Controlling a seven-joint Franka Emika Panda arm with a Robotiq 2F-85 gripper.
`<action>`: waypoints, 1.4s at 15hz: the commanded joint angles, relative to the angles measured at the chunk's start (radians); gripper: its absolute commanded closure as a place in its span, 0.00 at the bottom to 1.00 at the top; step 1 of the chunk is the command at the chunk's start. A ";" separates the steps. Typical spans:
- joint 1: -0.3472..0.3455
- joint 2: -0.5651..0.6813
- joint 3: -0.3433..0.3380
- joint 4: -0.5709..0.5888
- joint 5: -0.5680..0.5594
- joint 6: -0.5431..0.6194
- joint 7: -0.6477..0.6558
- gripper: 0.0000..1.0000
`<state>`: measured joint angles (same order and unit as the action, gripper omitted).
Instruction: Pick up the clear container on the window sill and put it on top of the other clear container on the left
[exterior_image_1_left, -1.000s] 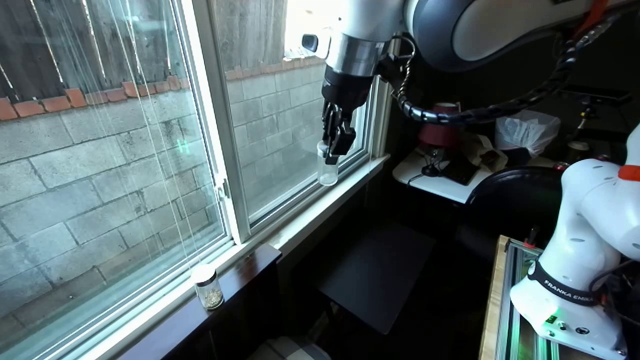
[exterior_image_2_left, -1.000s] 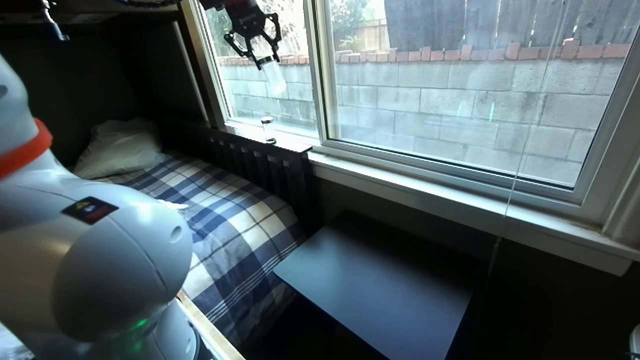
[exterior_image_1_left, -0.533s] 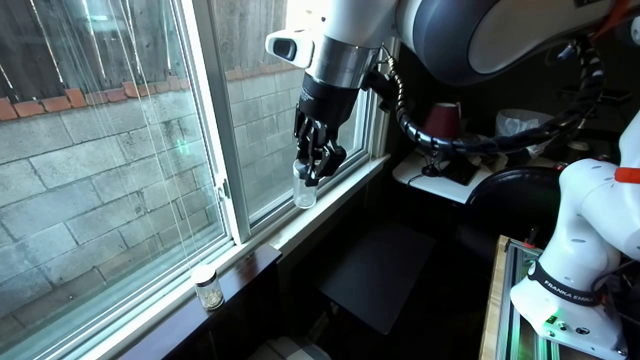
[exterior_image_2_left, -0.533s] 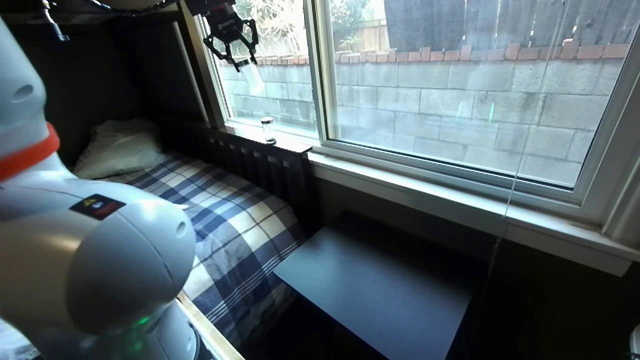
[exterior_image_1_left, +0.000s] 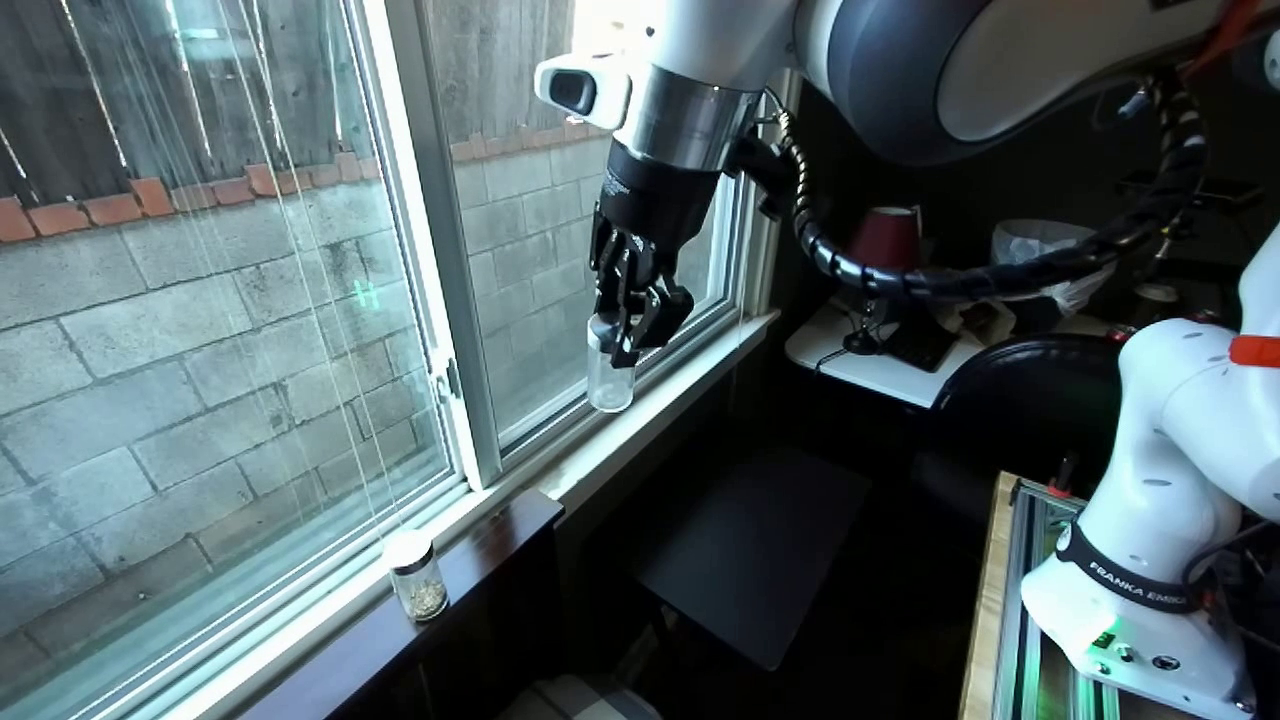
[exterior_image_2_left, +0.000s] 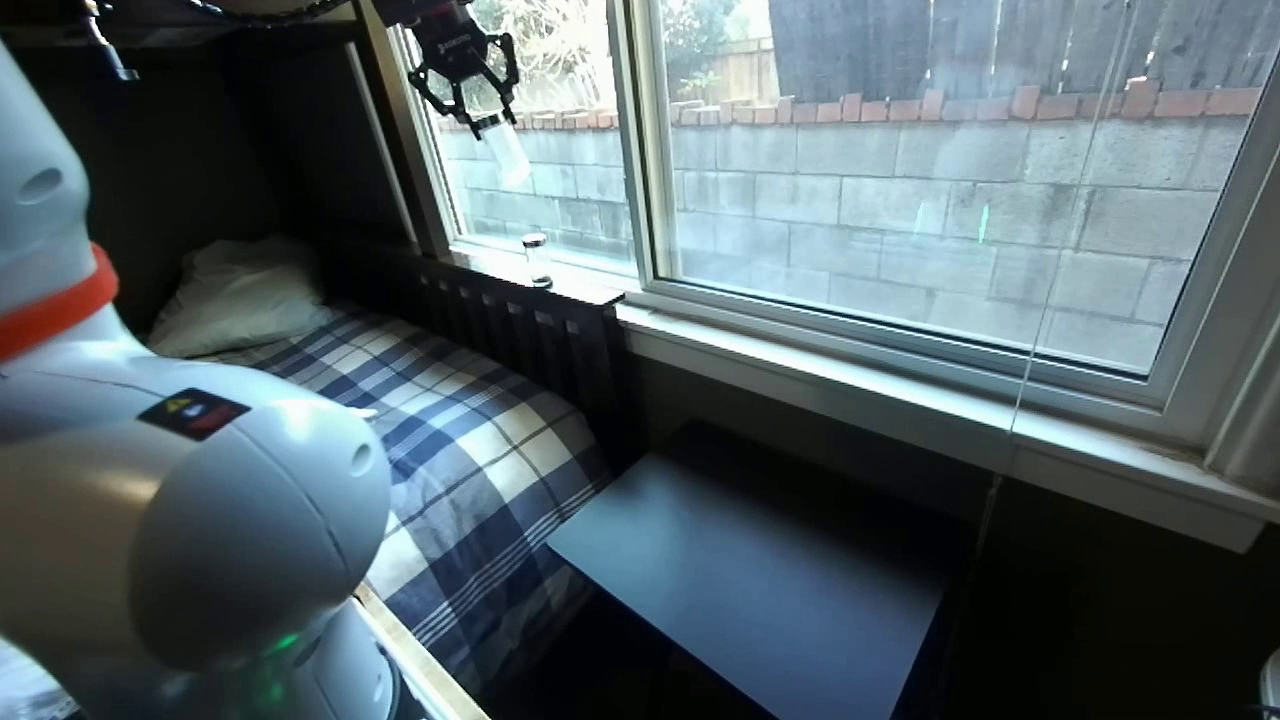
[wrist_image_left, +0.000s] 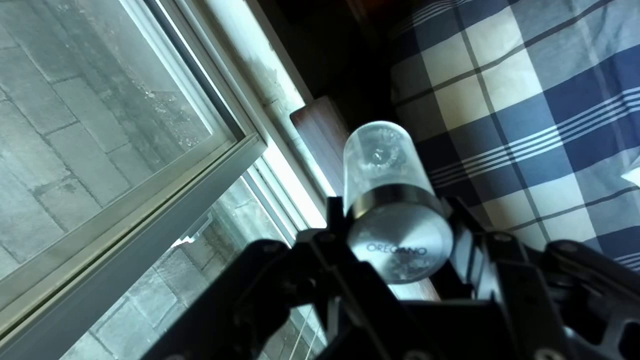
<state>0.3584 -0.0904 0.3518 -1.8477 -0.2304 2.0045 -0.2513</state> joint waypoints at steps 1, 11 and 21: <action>-0.002 0.024 0.004 0.025 -0.009 0.007 -0.021 0.75; 0.039 0.284 0.045 0.289 0.009 0.045 -0.254 0.75; 0.102 0.551 0.036 0.546 -0.002 0.020 -0.261 0.75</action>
<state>0.4372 0.3769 0.3954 -1.4135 -0.2374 2.0581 -0.4932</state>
